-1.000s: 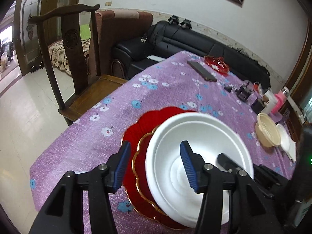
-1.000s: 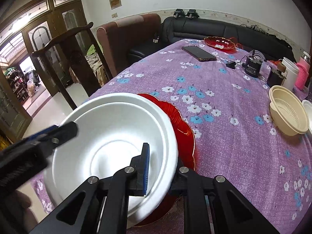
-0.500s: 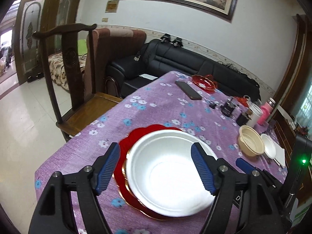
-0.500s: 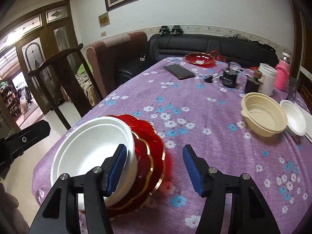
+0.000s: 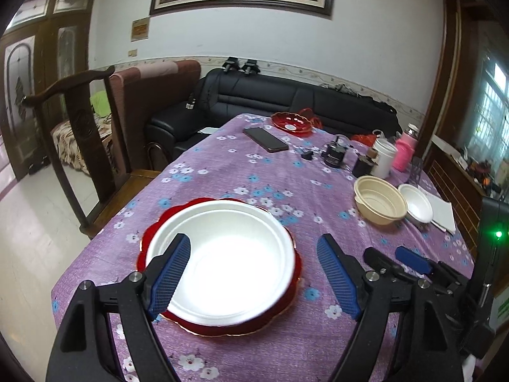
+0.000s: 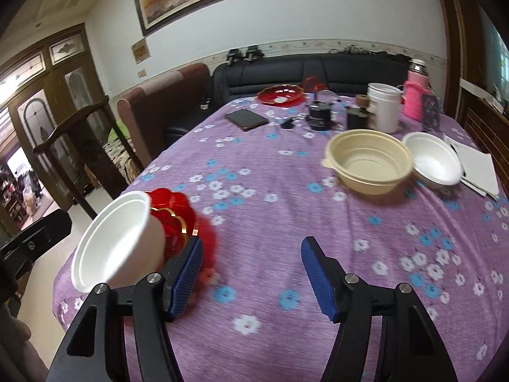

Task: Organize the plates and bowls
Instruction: 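Open the right tool and lift it away from the stack, then reach the right tool to the smaller white bowl and grasp its rim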

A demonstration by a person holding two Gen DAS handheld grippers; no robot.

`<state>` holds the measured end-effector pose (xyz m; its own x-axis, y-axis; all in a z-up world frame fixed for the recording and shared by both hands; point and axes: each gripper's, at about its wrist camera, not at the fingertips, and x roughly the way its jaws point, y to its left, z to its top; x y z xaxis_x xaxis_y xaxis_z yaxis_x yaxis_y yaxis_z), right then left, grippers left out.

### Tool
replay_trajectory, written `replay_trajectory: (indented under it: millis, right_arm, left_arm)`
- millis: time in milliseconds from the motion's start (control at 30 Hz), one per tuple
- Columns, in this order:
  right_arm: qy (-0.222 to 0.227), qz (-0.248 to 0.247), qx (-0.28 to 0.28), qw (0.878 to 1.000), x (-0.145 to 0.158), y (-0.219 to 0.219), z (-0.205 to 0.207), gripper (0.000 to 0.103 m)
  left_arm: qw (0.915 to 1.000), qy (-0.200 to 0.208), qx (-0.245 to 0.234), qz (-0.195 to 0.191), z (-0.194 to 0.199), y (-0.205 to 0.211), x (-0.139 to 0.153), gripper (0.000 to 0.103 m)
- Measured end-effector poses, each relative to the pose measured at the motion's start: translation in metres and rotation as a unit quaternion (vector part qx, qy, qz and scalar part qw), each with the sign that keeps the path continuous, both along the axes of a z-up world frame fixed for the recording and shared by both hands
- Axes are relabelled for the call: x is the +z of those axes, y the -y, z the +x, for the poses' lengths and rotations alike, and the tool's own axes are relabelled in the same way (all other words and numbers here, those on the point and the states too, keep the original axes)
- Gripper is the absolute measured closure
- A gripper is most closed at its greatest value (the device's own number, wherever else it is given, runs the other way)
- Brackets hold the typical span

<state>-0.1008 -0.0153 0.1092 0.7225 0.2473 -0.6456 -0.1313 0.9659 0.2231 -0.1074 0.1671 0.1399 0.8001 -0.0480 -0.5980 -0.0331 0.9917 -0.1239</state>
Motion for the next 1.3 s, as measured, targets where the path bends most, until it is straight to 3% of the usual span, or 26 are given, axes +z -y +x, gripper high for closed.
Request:
replay_trajectory:
  millis: [233, 500, 733, 1000, 1167, 1300]
  right_arm:
    - [-0.018, 0.009, -0.049, 0.999, -0.015, 0.064, -0.002, 0.031]
    - [-0.053, 0.061, -0.132, 0.988, -0.035, 0.148, 0.012, 0.031]
    - [-0.058, 0.084, -0.180, 0.978, -0.041, 0.194, 0.030, 0.031]
    - [-0.066, 0.110, -0.220, 0.967, -0.053, 0.233, 0.055, 0.031]
    - [-0.058, 0.144, -0.272, 0.950, -0.053, 0.268, 0.084, 0.031]
    - [-0.078, 0.134, -0.303, 0.940, -0.062, 0.297, 0.121, 0.032]
  left_arm:
    - [0.9994, -0.009, -0.019, 0.026, 0.005, 0.028, -0.003, 0.020]
    - [0.9975, -0.027, -0.055, 0.037, 0.025, 0.064, -0.011, 0.020]
    - [0.9936, -0.039, -0.098, 0.041, 0.040, 0.102, -0.016, 0.020]
    - [0.9871, -0.075, -0.129, 0.059, 0.058, 0.132, -0.043, 0.020]
    - [0.9853, -0.088, -0.133, 0.062, 0.066, 0.135, -0.051, 0.020]
    - [0.9845, -0.094, -0.133, 0.065, 0.070, 0.135, -0.054, 0.020]
